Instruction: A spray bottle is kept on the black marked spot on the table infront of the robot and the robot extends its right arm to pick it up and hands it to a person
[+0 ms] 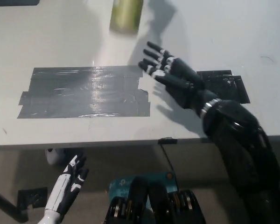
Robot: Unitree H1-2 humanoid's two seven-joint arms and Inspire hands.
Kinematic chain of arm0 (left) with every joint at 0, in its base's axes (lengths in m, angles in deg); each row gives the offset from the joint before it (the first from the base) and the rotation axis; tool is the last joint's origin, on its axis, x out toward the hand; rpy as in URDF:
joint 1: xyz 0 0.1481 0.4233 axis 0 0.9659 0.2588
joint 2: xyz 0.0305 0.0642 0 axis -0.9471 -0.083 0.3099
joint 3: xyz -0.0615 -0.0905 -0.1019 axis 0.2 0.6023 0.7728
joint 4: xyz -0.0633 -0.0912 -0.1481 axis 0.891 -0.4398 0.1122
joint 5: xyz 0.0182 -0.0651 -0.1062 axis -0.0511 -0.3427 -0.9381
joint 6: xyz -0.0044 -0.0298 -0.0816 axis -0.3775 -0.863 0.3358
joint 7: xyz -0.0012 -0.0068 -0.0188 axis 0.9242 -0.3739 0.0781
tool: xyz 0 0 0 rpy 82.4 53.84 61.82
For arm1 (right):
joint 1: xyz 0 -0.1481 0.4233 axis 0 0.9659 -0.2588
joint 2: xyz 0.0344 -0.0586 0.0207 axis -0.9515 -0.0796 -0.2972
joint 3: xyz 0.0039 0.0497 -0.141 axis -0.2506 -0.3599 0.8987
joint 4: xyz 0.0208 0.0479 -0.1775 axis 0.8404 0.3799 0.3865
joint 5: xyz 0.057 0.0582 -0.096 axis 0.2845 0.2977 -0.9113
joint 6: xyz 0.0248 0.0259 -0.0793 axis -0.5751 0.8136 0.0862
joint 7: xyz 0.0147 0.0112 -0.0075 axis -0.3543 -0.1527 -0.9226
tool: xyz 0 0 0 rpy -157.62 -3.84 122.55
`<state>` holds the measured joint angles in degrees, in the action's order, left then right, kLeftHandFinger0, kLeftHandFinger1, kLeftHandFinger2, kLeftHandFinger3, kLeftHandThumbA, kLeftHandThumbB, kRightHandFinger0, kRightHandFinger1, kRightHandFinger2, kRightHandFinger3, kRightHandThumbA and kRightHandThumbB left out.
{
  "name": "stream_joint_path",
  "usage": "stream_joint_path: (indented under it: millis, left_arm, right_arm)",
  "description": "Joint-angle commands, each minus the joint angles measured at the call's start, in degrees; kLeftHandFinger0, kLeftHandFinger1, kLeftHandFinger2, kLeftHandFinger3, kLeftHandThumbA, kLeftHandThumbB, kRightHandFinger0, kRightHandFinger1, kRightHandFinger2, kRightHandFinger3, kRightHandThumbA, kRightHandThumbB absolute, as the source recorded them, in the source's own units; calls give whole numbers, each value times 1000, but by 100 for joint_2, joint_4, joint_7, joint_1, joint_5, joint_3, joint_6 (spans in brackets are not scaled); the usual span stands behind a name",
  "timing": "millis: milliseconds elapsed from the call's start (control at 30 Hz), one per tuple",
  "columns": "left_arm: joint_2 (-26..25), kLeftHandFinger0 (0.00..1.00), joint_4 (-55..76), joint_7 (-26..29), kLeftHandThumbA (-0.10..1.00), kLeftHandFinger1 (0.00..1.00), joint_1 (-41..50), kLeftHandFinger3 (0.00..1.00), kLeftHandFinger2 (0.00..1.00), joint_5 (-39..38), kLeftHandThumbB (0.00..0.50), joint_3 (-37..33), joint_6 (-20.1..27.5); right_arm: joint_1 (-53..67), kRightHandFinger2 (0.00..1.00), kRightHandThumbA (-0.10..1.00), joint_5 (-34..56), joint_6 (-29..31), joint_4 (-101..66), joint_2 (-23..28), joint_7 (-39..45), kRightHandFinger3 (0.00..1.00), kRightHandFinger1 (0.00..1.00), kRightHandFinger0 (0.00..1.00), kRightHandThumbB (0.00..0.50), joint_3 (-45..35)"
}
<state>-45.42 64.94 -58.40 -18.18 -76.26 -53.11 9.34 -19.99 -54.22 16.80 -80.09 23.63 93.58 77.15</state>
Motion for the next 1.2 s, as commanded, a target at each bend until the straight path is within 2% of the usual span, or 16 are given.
stream_joint_path:
  millis: [0, 167, 233, 333, 400, 433, 600, 667, 800, 867, 1000, 1067, 1133, 1167]
  left_arm:
    - [-114, 1000, 83, -14, 1000, 1000, -83, 1000, 1000, 72, 257, -23, 185]
    - [-64, 1000, 3, -12, 1000, 1000, -29, 1000, 1000, -35, 301, -8, 356]
    - [-36, 1000, -23, -24, 1000, 1000, 22, 1000, 1000, -97, 306, -5, 407]
    - [-9, 1000, -59, -18, 1000, 1000, 95, 1000, 1000, -121, 312, -9, 460]
    - [10, 1000, -84, -6, 1000, 1000, 135, 1000, 1000, -128, 312, -10, 482]
    - [21, 1000, -95, -9, 1000, 1000, 180, 1000, 1000, -128, 308, -21, 477]
    - [58, 1000, -164, -27, 1000, 1000, 241, 1000, 1000, -181, 312, -36, 521]
    - [53, 1000, -193, -38, 1000, 1000, 234, 1000, 1000, -204, 318, -27, 527]
    - [90, 1000, -302, 12, 1000, 1000, 187, 1000, 1000, -234, 314, 9, 595]
    - [87, 1000, -318, 27, 1000, 1000, 203, 1000, 1000, -205, 314, 4, 621]
    - [107, 1000, -308, 74, 1000, 1000, 272, 1000, 1000, -89, 340, -34, 600]
    - [168, 1000, -331, 87, 1000, 1000, 261, 1000, 1000, -133, 316, -31, 650]
    - [203, 1000, -323, 72, 1000, 1000, 253, 1000, 1000, -216, 315, -4, 666]
    - [203, 1000, -317, 77, 1000, 1000, 232, 1000, 1000, -216, 316, 9, 642]
  right_arm:
    - [314, 1000, 860, 307, 26, -1679, 550, 291, 1000, 1000, 1000, 419, -320]
    - [859, 1000, 849, 578, 26, -2957, 1019, 187, 1000, 1000, 1000, 427, -551]
    - [1170, 1000, 840, 519, 26, -3497, 1194, 102, 1000, 1000, 1000, 476, -593]
    - [1722, 1000, 838, 362, 61, -4087, 1279, 213, 1000, 1000, 1000, 459, -635]
    - [2163, 1000, 850, 186, 317, -4230, 1333, 348, 1000, 1000, 1000, 446, -573]
    - [2606, 1000, 877, -59, 622, -4243, 1344, 423, 1000, 1000, 1000, 413, -491]
    - [3459, 1000, 905, -533, 1426, -3670, 1175, 482, 1000, 1000, 1000, 393, -406]
    - [3680, 1000, 926, -978, 2061, -2929, 1025, 437, 1000, 1000, 1000, 309, -327]
    - [3685, 1000, 967, -1392, 2529, -1687, 811, 253, 1000, 1000, 1000, 252, -223]
    - [3682, 1000, 973, -1509, 2677, -1246, 681, 144, 1000, 1000, 1000, 266, -191]
    - [3729, 1000, 990, -1709, 2950, -625, 571, 54, 1000, 1000, 1000, 245, -157]
    - [3715, 1000, 970, -1743, 2973, -500, 586, 53, 1000, 1000, 1000, 210, -181]
    - [3686, 1000, 948, -1712, 3003, -412, 582, 99, 1000, 1000, 1000, 206, -222]
    - [3654, 1000, 949, -1739, 3050, -346, 566, 78, 1000, 1000, 1000, 221, -232]
